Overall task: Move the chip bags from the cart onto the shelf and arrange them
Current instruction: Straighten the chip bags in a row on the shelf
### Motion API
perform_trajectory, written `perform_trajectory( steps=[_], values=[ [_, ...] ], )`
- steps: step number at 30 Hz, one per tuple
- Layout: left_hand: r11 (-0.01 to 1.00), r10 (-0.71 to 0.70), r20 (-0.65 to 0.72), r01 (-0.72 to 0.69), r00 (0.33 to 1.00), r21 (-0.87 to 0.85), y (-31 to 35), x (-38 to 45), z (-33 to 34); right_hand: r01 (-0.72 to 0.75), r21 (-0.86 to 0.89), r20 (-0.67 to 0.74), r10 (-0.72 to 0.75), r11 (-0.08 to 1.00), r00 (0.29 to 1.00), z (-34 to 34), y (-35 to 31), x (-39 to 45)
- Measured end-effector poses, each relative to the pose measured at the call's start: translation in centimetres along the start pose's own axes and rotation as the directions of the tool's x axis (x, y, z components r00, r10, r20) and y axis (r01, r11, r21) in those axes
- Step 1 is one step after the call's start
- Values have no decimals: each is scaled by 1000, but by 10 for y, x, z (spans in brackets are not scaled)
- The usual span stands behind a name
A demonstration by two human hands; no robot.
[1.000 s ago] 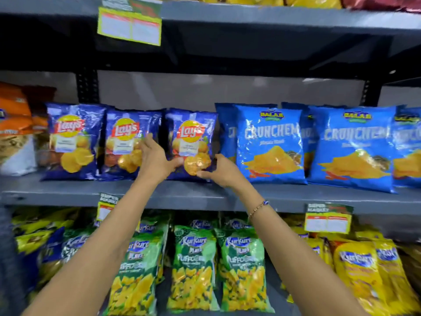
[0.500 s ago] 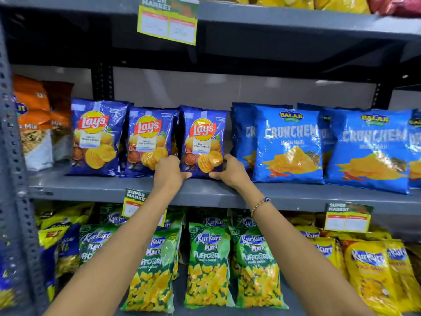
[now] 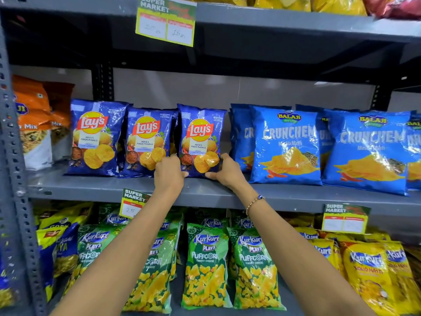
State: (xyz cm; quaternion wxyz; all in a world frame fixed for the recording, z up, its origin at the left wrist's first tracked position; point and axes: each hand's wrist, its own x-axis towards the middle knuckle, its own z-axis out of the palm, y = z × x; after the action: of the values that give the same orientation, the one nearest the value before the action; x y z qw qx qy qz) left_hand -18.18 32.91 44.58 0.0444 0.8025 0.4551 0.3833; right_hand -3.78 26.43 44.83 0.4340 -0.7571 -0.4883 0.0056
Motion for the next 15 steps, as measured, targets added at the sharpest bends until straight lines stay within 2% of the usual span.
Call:
perform_trajectory(
  steps=[4, 6, 8, 10, 12, 15],
  values=[
    [1000, -24, -20, 24, 1000, 8, 1, -2, 0, -3, 17, 15, 2, 1000, 1000, -1, 2, 0],
    [999, -38, -78, 40, 996, 19, 1, -2, 0, -14, 35, 31, 13, 999, 999, -4, 3, -4],
    [1000, 11, -133, -9, 991, 11, 6, -2, 0, 1, 13, -5, -1, 1000, 1000, -12, 6, -10],
    [991, 111, -112, -118, 987, -56, 19, -1, -1, 39, 16, -123, -36, 999, 992, -28, 8, -19],
    [958, 195, -72, -205, 978, -201, 40, -1, 0, 89, 57, -276, -70, 994, 959, -54, 15, -27],
    [858, 264, -8, -238, 964, -455, 76, -5, 10, 109, 44, -523, -70, 993, 849, -105, 42, -36]
  ],
)
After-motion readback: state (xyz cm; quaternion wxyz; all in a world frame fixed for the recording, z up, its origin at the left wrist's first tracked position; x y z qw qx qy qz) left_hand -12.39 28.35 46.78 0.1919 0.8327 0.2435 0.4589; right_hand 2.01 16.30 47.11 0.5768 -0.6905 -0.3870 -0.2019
